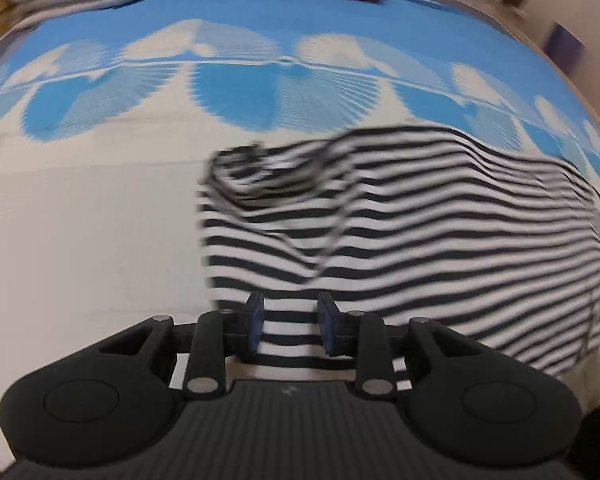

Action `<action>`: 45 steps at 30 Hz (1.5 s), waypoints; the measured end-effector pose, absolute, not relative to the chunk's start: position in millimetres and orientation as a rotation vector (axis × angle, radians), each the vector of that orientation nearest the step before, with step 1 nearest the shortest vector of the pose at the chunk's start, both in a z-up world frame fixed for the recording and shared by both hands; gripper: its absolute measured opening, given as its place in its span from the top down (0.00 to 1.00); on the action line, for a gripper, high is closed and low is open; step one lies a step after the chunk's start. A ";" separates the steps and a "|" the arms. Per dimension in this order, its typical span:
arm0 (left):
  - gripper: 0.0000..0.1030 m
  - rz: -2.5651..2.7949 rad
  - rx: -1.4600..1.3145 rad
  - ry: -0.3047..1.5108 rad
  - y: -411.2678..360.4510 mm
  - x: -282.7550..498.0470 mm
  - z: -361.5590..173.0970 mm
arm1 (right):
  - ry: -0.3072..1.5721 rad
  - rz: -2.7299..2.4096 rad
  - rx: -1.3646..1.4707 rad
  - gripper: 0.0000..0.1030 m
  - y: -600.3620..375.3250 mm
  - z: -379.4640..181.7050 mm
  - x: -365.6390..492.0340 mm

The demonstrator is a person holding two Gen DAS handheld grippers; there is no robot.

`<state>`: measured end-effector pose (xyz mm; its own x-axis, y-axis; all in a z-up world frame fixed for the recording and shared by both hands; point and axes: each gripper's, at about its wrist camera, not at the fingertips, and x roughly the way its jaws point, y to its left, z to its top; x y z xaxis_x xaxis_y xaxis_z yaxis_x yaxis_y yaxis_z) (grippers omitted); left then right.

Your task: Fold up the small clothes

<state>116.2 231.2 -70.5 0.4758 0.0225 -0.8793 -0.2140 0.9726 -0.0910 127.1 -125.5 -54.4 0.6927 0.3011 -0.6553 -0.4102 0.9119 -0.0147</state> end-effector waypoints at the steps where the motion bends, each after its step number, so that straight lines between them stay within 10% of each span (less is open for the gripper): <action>1: 0.69 0.165 -0.207 1.064 236.9 114.1 -69.9 | 0.692 0.431 -0.171 0.58 -109.7 -56.0 120.5; 10: 0.69 0.220 -0.284 1.030 268.6 98.3 -61.9 | 0.608 0.822 -0.437 0.65 35.9 -81.5 54.2; 15: 0.65 0.218 -0.315 1.029 276.3 97.1 -62.7 | 0.588 0.963 -0.686 0.44 95.7 -114.0 23.2; 22: 0.57 0.204 -0.398 1.043 287.4 100.9 -67.3 | 0.503 0.953 -1.004 0.43 135.4 -159.7 9.6; 25: 0.38 0.153 -0.533 1.072 297.0 104.9 -74.8 | 0.495 0.948 -1.043 0.56 142.2 -163.2 13.2; 27: 0.25 0.087 -0.659 1.102 303.0 109.6 -83.2 | 0.525 0.950 -0.976 0.84 142.0 -151.5 21.0; 35: 0.13 -0.057 -0.996 1.142 300.0 140.8 -106.9 | 0.509 0.910 -0.658 0.88 104.8 -85.2 40.1; 42: 0.16 -0.161 -0.995 1.161 266.2 187.7 -117.9 | 0.493 0.896 -0.527 0.89 78.9 -54.3 35.8; 45: 0.46 -0.159 -0.959 1.200 257.8 197.9 -128.9 | 0.507 0.911 -0.498 0.89 72.7 -49.8 36.3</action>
<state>197.9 257.8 -128.9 0.4021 -0.5724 -0.7146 -0.3669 0.6143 -0.6986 36.3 72.7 -49.8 0.5142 0.6084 -0.6046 -0.8343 0.5182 -0.1881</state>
